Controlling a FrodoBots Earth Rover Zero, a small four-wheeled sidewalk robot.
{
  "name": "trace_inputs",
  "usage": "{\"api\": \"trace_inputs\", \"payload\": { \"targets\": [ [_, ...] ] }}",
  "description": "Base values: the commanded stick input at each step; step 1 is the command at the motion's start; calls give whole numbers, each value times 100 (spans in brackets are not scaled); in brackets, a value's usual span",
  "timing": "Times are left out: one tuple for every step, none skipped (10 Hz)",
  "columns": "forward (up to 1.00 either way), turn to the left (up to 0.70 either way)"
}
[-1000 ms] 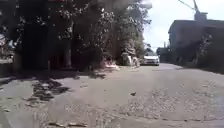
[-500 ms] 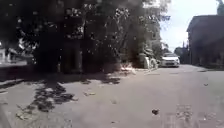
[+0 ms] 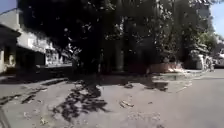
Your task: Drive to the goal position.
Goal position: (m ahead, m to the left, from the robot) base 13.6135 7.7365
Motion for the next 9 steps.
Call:
{"api": "trace_inputs", "payload": {
  "targets": [
    [100, 28],
    [100, 12],
    [100, 12],
    [100, 12],
    [100, 12],
    [100, 12],
    [100, 12],
    [100, 12],
    [100, 12]
  ]
}}
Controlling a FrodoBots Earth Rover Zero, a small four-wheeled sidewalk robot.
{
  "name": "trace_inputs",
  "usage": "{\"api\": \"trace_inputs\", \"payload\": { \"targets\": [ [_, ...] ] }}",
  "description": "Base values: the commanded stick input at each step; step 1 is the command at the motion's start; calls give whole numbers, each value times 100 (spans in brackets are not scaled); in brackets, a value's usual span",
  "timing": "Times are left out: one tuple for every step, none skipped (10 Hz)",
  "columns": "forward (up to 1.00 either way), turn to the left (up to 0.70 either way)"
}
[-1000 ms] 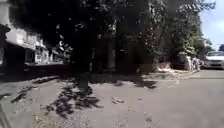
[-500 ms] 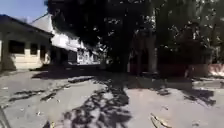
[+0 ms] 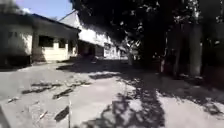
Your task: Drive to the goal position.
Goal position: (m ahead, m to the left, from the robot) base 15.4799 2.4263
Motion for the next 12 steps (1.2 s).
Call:
{"api": "trace_inputs", "payload": {
  "targets": [
    [100, 12],
    [100, -11],
    [100, -28],
    [100, -28],
    [100, -28],
    [100, -28],
    [100, -6],
    [100, 12],
    [100, 12],
    [100, 12],
    [100, 12],
    [100, 12]
  ]
}}
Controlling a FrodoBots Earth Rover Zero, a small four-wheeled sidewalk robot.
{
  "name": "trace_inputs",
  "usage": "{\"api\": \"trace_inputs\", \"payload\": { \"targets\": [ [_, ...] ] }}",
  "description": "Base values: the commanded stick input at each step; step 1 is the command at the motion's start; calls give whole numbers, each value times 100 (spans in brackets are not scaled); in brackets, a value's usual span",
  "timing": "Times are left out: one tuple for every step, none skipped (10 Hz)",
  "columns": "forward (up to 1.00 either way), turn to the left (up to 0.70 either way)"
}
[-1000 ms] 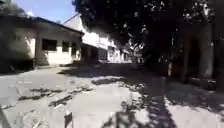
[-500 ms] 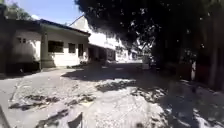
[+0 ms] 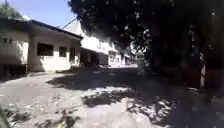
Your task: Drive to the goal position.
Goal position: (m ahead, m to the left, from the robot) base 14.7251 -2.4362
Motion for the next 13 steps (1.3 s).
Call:
{"api": "trace_inputs", "payload": {
  "targets": [
    [100, 12],
    [100, 12],
    [100, 12],
    [100, 12],
    [100, 12],
    [100, 12],
    [100, 12],
    [100, 5],
    [100, -28],
    [100, -28],
    [100, -28],
    [100, -18],
    [100, 12]
  ]
}}
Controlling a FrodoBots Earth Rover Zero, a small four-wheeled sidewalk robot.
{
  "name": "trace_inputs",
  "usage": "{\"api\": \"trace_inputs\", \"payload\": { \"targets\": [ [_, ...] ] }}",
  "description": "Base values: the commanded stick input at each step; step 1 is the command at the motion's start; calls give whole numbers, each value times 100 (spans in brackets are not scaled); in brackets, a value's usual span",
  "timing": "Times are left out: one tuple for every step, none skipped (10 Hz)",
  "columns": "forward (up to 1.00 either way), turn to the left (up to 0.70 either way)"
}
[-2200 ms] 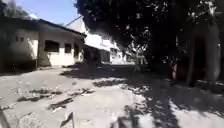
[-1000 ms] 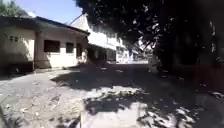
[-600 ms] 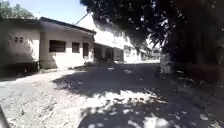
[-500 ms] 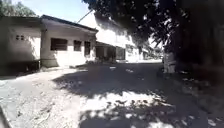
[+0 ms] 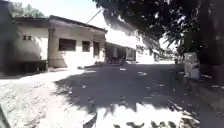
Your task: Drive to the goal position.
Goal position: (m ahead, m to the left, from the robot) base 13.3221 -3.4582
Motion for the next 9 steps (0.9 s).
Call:
{"api": "trace_inputs", "payload": {
  "targets": [
    [100, 12],
    [100, 12],
    [100, -28],
    [100, -28],
    [100, -28],
    [100, -28],
    [100, -28],
    [100, -28],
    [100, -24]
  ]
}}
